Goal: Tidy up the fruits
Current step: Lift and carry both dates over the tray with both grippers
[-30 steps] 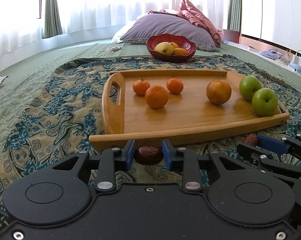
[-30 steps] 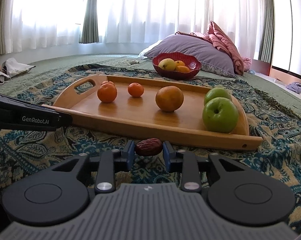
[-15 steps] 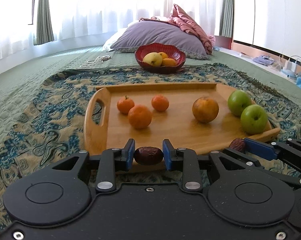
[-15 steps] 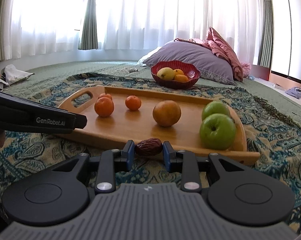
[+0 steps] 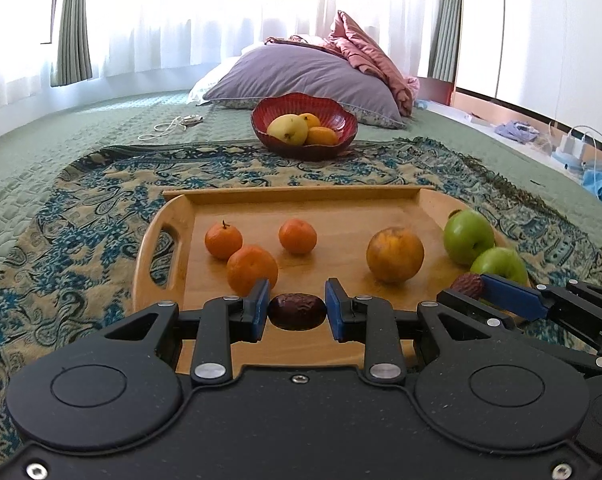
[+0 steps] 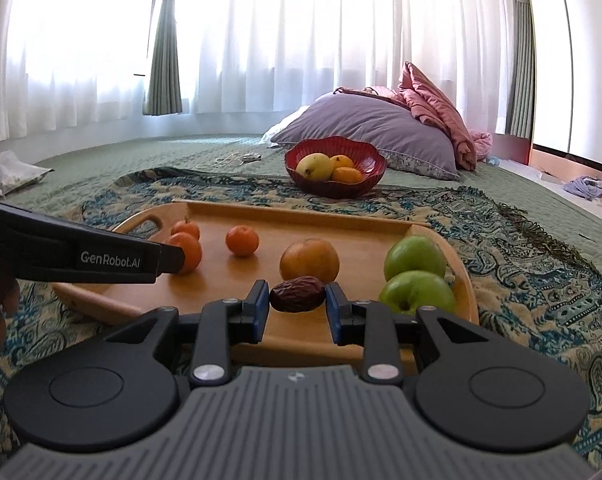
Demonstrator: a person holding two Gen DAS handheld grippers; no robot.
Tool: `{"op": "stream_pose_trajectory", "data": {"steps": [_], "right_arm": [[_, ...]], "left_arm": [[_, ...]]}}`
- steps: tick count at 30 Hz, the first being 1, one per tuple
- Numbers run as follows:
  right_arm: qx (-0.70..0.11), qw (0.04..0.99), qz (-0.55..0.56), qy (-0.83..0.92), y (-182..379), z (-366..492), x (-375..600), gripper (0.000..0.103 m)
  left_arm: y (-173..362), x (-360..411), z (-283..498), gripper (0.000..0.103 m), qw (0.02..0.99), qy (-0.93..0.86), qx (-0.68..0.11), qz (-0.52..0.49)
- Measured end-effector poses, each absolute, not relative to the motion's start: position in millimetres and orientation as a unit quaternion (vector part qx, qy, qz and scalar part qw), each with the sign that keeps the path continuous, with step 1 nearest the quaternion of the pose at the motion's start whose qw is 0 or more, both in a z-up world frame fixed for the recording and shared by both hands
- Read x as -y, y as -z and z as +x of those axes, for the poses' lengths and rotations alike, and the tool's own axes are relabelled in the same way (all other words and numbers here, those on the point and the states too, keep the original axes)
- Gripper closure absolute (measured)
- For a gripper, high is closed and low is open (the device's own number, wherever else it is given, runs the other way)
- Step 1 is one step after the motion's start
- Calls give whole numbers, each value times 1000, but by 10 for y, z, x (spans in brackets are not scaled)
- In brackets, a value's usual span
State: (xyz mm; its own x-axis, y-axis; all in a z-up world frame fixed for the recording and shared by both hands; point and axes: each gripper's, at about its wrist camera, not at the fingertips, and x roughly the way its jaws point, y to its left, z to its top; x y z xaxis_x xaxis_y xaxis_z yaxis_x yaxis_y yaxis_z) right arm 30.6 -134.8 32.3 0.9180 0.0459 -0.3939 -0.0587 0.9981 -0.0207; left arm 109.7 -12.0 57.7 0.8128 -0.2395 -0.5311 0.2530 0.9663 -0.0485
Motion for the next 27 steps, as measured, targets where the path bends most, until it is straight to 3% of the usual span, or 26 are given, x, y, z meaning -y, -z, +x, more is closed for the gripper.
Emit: {"op": "stream_pose_trajectory", "data": {"steps": [27], "right_arm": [[-220, 976, 3, 1, -524, 1090, 1625, 68]], "left_arm": [[-792, 147, 2073, 75, 941, 132, -310, -23]]}}
